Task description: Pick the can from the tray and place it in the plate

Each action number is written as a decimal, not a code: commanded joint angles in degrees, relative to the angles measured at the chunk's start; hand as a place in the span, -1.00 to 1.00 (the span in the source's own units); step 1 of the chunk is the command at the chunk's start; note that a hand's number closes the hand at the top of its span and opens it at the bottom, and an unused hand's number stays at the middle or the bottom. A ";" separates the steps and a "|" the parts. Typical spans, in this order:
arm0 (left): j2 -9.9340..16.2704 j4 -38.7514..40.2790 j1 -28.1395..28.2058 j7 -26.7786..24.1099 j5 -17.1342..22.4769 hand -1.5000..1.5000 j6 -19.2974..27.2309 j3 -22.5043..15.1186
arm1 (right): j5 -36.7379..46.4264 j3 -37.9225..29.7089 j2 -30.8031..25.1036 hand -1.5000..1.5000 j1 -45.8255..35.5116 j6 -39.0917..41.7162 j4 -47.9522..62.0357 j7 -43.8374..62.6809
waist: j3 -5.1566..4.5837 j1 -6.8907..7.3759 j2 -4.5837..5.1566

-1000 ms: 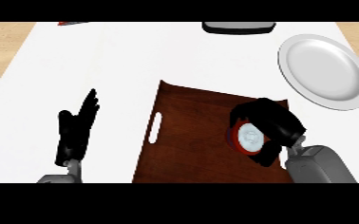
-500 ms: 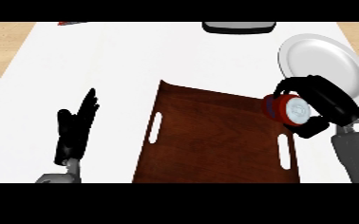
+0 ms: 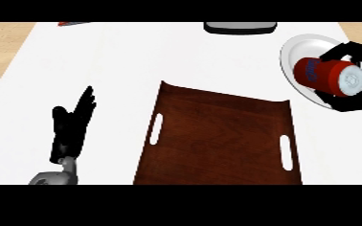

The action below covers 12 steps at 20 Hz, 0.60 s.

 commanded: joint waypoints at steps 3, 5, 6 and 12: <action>-2.23 -0.24 0.57 -0.32 -3.07 0.00 2.37 -2.05 | -0.82 -5.39 -3.62 1.00 -9.09 -0.18 12.13 2.80 | 0.02 0.71 0.21; -2.34 -0.92 2.41 -1.50 -2.05 0.00 1.12 -1.96 | 0.14 -6.22 -4.35 1.00 -7.86 -2.55 14.91 0.68 | 0.02 0.63 0.19; -0.49 -2.09 1.40 -0.01 -0.41 0.00 -1.29 -0.66 | -0.19 -5.99 -5.03 1.00 -9.99 -1.76 18.29 -0.36 | 0.02 0.70 0.19; -0.67 1.24 -0.18 -2.11 -1.27 0.00 -1.01 0.01 | 5.51 -4.65 -6.55 1.00 -17.50 -9.40 37.06 -5.31 | 0.06 1.44 0.53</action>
